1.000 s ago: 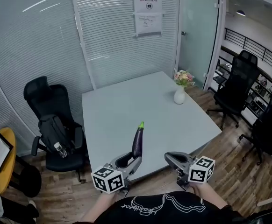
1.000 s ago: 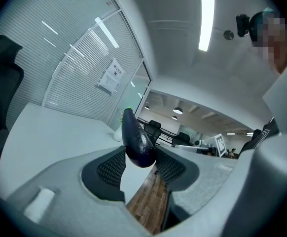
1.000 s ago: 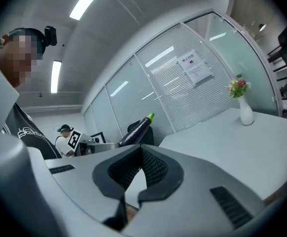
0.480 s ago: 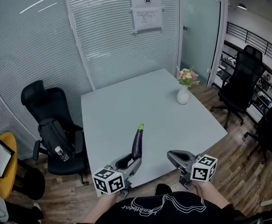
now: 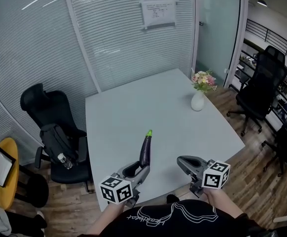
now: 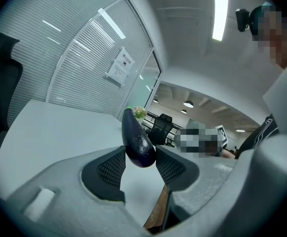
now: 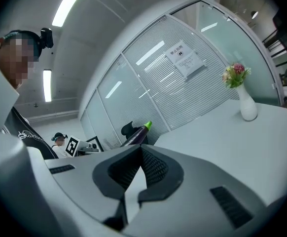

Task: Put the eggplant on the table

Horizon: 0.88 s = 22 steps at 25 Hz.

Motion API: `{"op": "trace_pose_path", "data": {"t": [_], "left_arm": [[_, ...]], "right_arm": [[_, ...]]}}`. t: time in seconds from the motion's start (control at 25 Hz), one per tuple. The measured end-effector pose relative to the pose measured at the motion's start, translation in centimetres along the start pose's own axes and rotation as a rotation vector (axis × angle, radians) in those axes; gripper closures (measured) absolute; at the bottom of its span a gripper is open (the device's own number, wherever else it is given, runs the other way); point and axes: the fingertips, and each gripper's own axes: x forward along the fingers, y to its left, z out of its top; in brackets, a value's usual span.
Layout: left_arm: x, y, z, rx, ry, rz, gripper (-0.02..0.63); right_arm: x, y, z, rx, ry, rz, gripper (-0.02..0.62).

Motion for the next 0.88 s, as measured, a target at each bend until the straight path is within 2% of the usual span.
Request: {"op": "trace_pose_path", "data": {"t": [0.36,0.88], "left_arm": [[3.2,3.1,-0.5,-0.001,0.049,0.047,0.413],[7.0,8.0,-3.6,-0.035,0.136,0.093,0.413]], "right_arm": [[2.6,-3.0,1.3,0.013,0.03,0.023,0.586],[4.3,-6.6,0.2,0.061,0.079,0.004,0.586]]}}
